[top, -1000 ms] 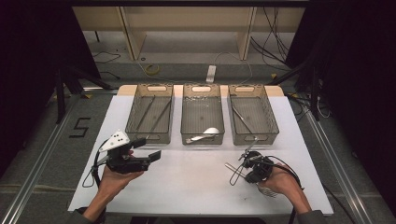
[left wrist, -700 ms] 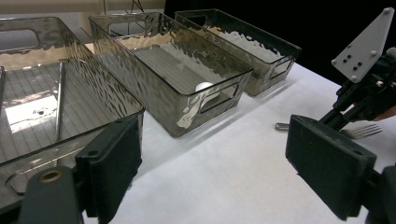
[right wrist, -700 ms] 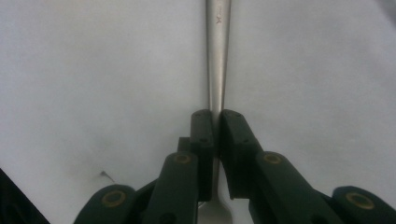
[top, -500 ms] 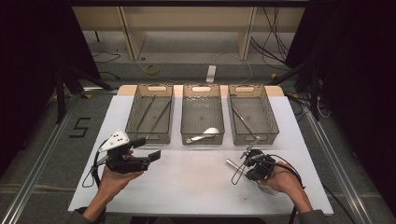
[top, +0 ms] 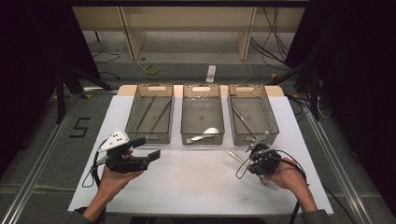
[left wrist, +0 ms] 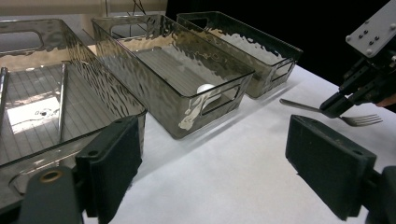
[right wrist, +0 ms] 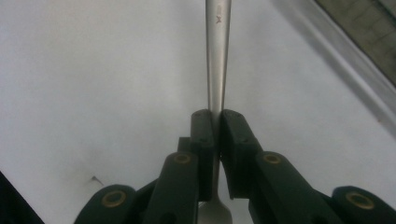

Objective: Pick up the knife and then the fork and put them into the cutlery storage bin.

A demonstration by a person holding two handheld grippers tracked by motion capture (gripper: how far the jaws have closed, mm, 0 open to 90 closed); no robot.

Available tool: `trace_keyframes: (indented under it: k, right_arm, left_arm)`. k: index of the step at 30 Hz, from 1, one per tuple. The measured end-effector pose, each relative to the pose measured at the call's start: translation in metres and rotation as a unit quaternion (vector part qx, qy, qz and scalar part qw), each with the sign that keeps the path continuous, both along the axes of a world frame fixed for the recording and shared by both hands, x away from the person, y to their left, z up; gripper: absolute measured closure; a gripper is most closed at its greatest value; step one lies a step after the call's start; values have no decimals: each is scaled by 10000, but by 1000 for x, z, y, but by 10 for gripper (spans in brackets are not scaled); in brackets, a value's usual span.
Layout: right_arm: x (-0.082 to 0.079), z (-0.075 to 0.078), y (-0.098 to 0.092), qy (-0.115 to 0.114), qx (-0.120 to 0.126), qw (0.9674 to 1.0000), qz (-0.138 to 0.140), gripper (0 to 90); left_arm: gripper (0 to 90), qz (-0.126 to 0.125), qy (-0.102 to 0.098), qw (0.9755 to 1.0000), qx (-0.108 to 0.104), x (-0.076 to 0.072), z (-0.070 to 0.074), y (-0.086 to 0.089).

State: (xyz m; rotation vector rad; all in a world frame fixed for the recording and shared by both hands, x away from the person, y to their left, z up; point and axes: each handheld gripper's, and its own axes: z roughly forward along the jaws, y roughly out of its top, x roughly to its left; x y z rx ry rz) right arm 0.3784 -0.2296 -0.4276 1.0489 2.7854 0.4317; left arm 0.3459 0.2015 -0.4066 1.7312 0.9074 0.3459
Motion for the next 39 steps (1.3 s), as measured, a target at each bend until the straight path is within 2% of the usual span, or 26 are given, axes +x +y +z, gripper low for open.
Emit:
trace_keyframes:
  k: [7,14,24,32,39]
  right_arm:
    - [5,11,-4,-263,197,9993,-151,843]
    - [15,20,-10,-394,394,9982,-237,843]
    - [34,42,-23,-670,697,9939,-529,843]
    - [51,57,-26,-917,774,9901,-731,843]
    - [69,70,-24,-1036,868,9874,-828,843]
  left_arm:
    - [178,21,-4,10000,-44,0,0,0]
    - [178,42,15,10000,-55,0,0,1]
    - [178,61,18,10000,-75,0,0,2]
    - [178,67,24,9999,-90,0,0,2]
    - [178,80,24,9999,-111,0,0,2]
